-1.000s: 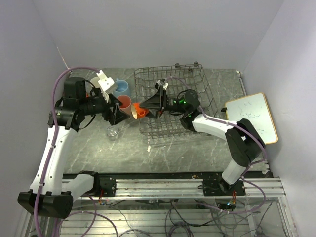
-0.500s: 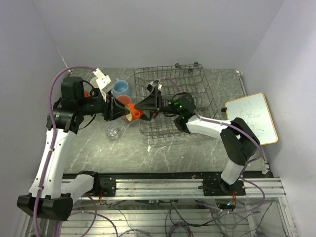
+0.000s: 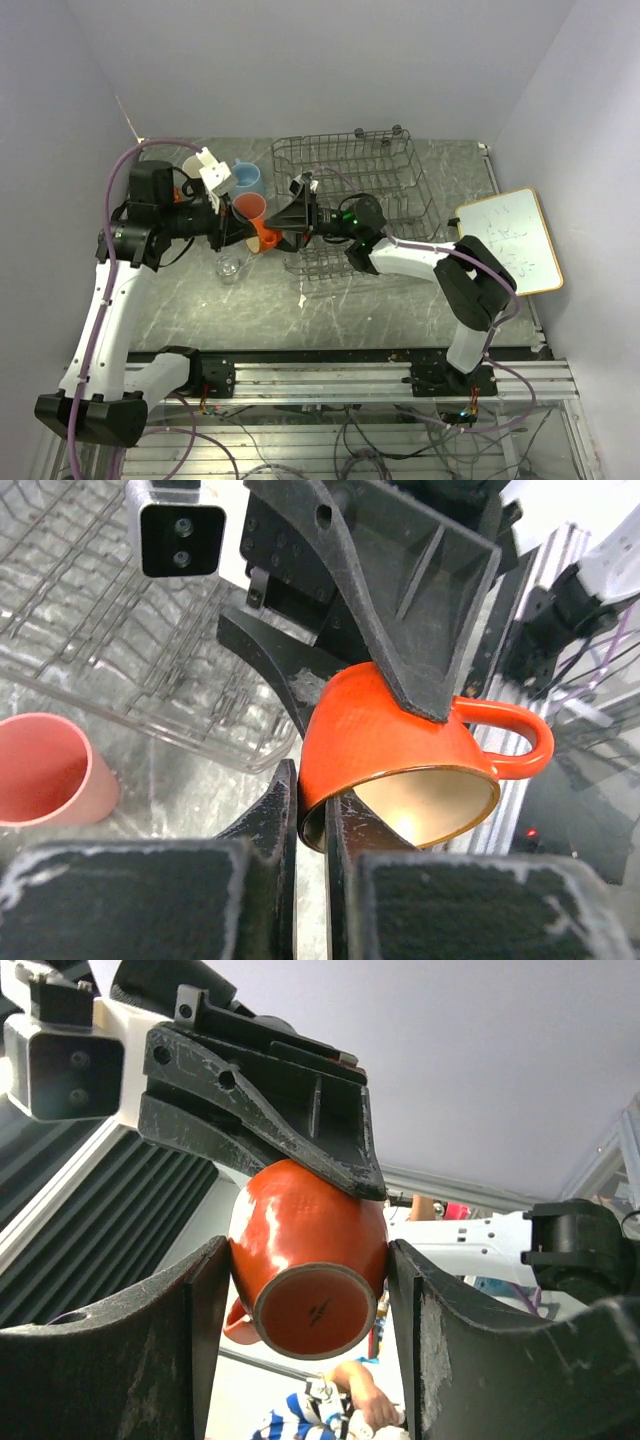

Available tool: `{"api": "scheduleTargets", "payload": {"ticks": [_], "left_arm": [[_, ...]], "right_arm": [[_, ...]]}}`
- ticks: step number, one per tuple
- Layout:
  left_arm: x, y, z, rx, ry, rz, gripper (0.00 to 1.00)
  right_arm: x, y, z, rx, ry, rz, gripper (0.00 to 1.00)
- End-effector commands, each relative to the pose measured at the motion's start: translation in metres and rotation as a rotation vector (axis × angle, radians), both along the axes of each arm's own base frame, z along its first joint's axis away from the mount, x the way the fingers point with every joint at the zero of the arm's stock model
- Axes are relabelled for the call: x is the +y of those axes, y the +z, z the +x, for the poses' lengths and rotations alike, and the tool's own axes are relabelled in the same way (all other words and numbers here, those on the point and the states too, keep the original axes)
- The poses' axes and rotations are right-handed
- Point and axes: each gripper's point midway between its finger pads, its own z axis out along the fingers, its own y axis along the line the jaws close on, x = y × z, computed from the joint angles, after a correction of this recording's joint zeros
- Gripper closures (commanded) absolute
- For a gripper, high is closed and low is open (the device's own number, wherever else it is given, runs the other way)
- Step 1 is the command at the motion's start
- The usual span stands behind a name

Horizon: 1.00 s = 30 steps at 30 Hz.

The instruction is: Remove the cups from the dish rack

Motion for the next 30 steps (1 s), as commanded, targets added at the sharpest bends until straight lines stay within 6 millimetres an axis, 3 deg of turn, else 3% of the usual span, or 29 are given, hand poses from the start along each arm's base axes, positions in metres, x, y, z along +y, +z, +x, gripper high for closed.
{"api": "scheduleTargets", "payload": {"ticks": [1, 7, 11, 17, 21, 30], "left_arm": [[0.027, -0.048, 0.003, 0.049, 0.075, 0.207, 0.93], [0.065, -0.099, 0.007, 0.142, 0.14, 0.463, 0.93], [0.078, -0.12, 0.011, 0.182, 0.178, 0.538, 0.93], [0.084, -0.145, 0.023, 0.23, 0.211, 0.628, 0.93], [0.075, -0.164, 0.033, 0.223, 0.184, 0.703, 0.93], [0.064, -0.2, 0.065, 0.196, 0.144, 0.861, 0.93]], "right_arm": [[-0.014, -0.016, 0.019, -0.008, -0.066, -0.059, 0.39], [-0.04, -0.069, 0.06, -0.024, -0.206, -0.348, 0.01], [-0.067, -0.094, 0.086, -0.088, -0.31, -0.553, 0.0], [-0.134, -0.109, 0.118, -0.099, -0.489, -0.693, 0.0], [-0.168, -0.115, 0.127, -0.124, -0.561, -0.8, 0.0], [-0.216, -0.114, 0.127, -0.152, -0.661, -0.911, 0.0]]}}
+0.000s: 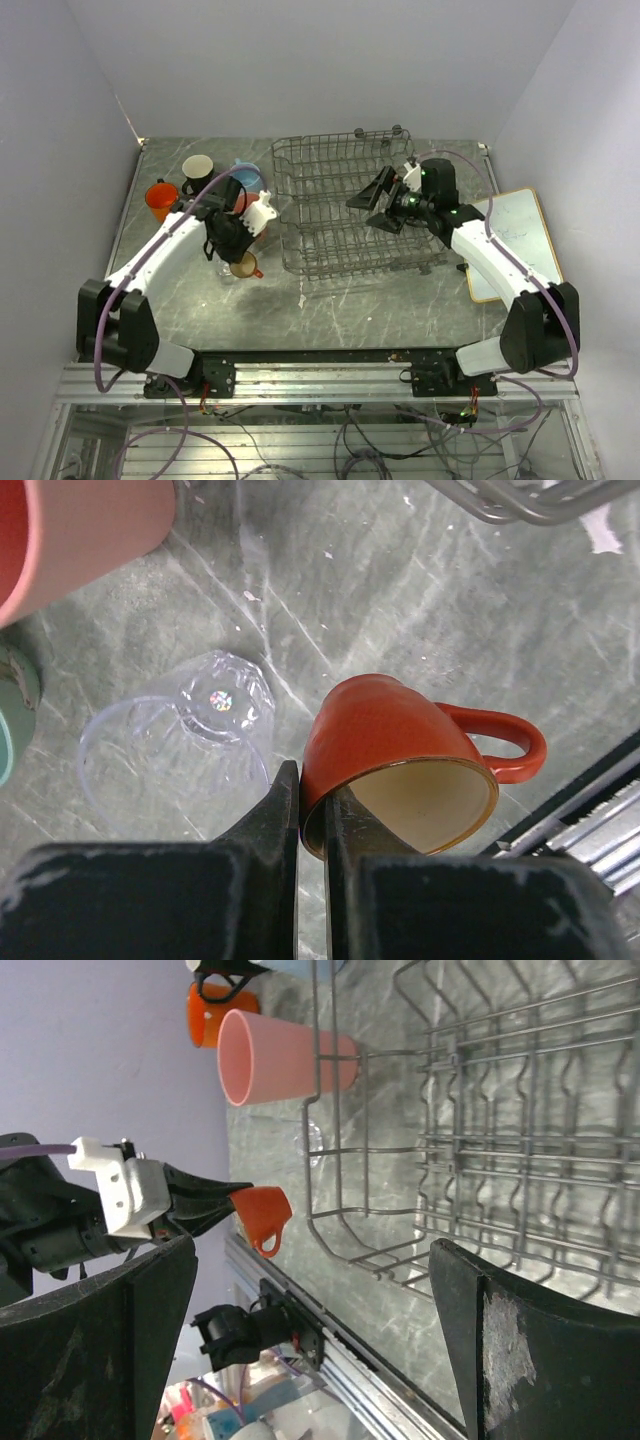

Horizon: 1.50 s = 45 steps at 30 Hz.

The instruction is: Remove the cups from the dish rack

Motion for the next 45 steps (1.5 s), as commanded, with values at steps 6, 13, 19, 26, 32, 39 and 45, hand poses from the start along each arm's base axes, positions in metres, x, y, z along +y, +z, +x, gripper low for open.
{"api": "scheduleTargets", "payload": {"ticks": [6, 13, 19, 26, 32, 39, 45], "left_arm": [[-0.019, -0.022, 0.034, -0.069, -0.068, 0.126, 0.93], [-0.033, -0.046, 0.038, -0.035, -0.1, 0.166, 0.93], [-0.032, -0.058, 0.037, -0.015, -0.104, 0.186, 0.83], [-0.034, -0.057, 0.04, -0.022, -0.101, 0.186, 0.68], [-0.042, -0.034, 0.042, -0.062, -0.119, 0.132, 0.33], [-0.047, 0.023, 0.047, -0.181, -0.099, 0.069, 0.22], [-0.044, 0.086, 0.07, -0.493, 0.095, -0.107, 0.07]], "right_arm": [[-0.044, 0.008, -0.01, -0.057, -0.07, -0.133, 0.0], [-0.063, 0.018, -0.016, -0.074, -0.1, -0.16, 0.0], [-0.074, 0.025, -0.016, -0.082, -0.114, -0.173, 0.0], [-0.078, 0.026, -0.016, -0.081, -0.117, -0.169, 0.0], [-0.08, 0.03, -0.015, -0.085, -0.119, -0.17, 0.0], [-0.088, 0.034, -0.012, -0.095, -0.138, -0.208, 0.0], [-0.13, 0.018, -0.002, -0.125, -0.301, -0.417, 0.0]]}}
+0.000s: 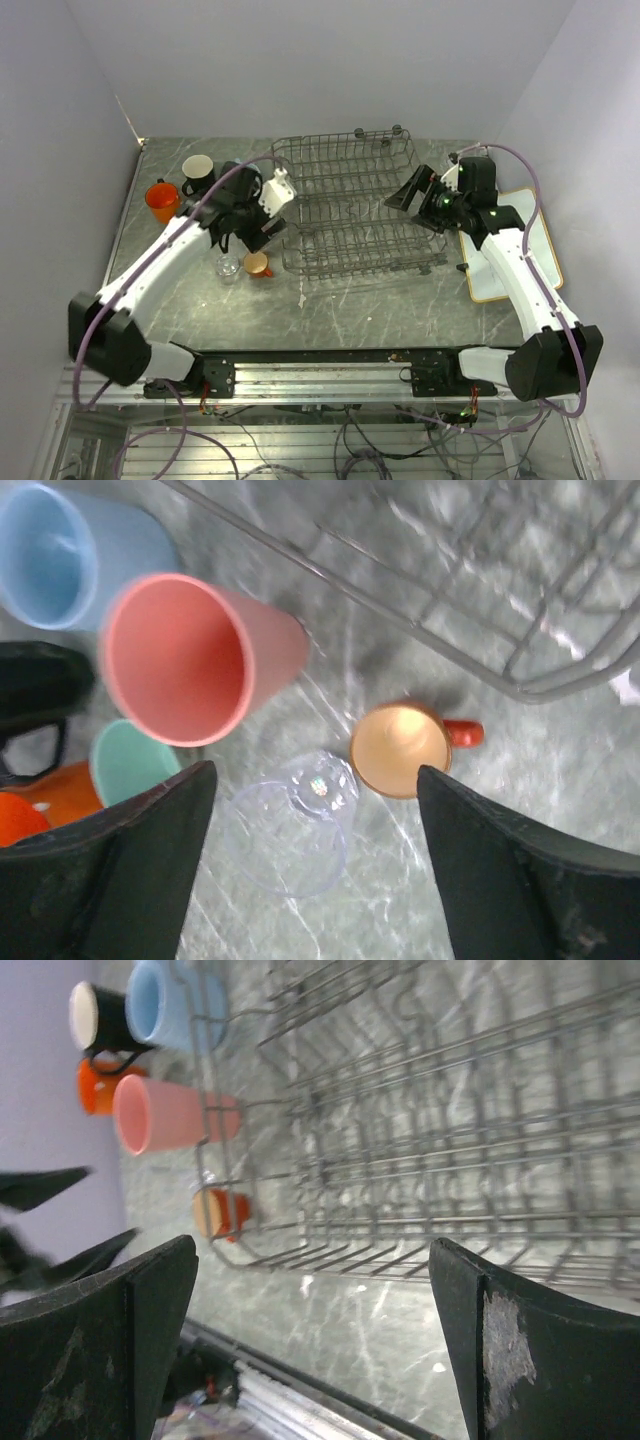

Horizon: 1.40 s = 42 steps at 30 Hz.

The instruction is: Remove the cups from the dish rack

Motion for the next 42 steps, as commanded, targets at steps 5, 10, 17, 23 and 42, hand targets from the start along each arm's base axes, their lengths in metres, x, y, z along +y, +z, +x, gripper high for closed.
{"api": "scheduleTargets", "payload": {"ticks": [5, 10, 17, 23, 42], "left_arm": [[0.026, 0.075, 0.019, -0.472, 0.239, -0.251, 0.0], [0.043, 0.046, -0.004, -0.428, 0.304, -0.277, 0.0], [0.083, 0.006, -0.009, -0.473, 0.513, -0.493, 0.01], [0.114, -0.045, -0.016, -0.444, 0.624, -0.515, 0.01], [0.139, -0.05, -0.05, -0.668, 0.684, -0.607, 0.18]], "right_arm": [[-0.102, -0.003, 0.002, -0.258, -0.37, -0.419, 0.0], [-0.13, -0.022, -0.003, -0.285, -0.416, -0.61, 0.0], [-0.152, -0.043, -0.009, -0.244, -0.543, -0.649, 0.0], [-0.176, -0.047, -0.035, -0.209, -0.803, -0.57, 0.0], [-0.2, -0.092, -0.066, -0.415, -0.715, -0.826, 0.0]]}}
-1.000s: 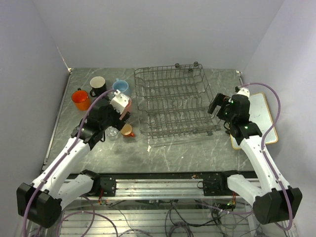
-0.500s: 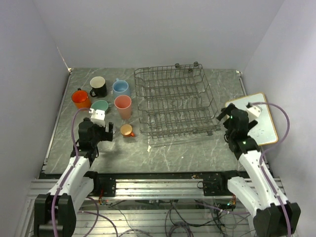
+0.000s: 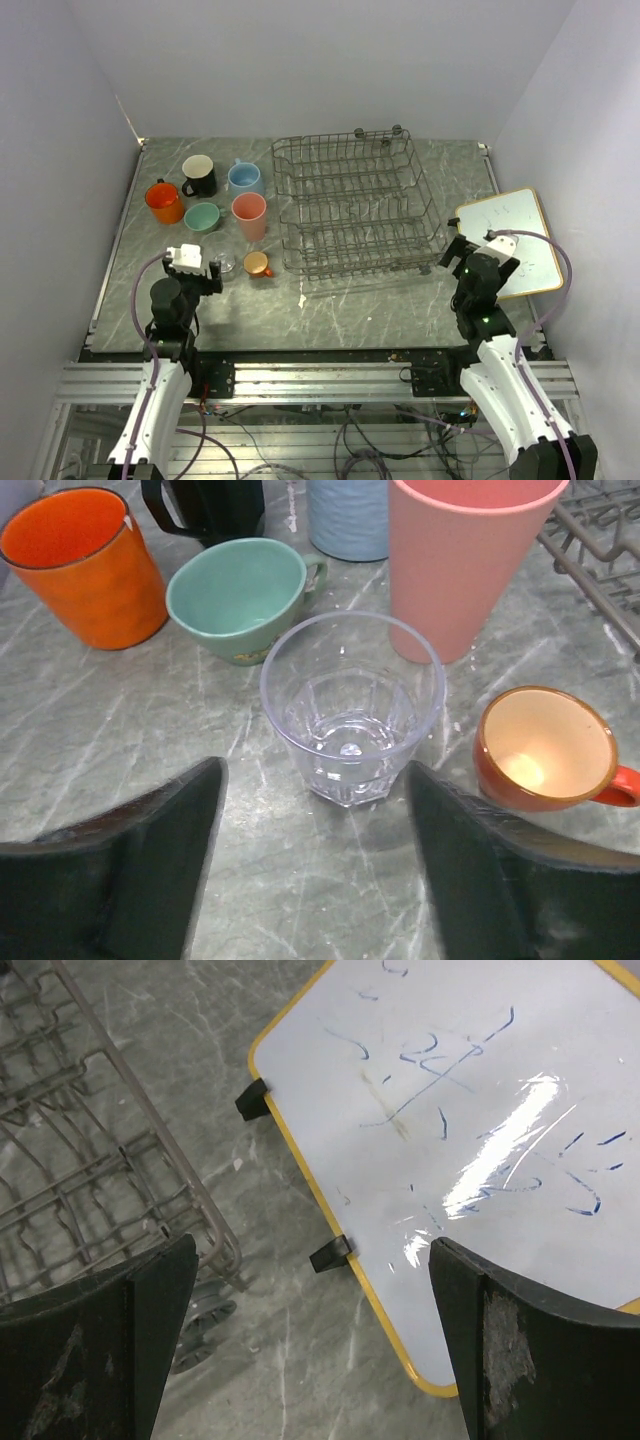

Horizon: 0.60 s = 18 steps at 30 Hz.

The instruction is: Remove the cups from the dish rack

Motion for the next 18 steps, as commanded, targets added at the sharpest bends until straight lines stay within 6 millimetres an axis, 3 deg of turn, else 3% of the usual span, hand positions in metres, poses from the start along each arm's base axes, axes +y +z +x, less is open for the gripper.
{"api": "scheduleTargets", "payload": {"ticks": [1, 4, 10, 18], "left_arm": [[0.012, 0.008, 0.004, -0.033, 0.072, -0.024, 0.01], [0.027, 0.004, 0.007, -0.001, 0.177, -0.046, 0.01], [0.027, 0.006, 0.006, -0.011, 0.174, -0.044, 0.01], [0.025, 0.003, 0.008, 0.004, 0.16, -0.038, 0.01]], "right_arm": [[-0.009, -0.009, -0.001, -0.029, -0.055, -0.022, 0.0], [-0.017, -0.026, -0.008, -0.035, -0.111, -0.019, 0.0], [-0.028, -0.052, -0.027, -0.057, -0.187, -0.004, 0.0], [-0.019, -0.059, -0.016, -0.031, -0.102, -0.038, 0.0]]}}
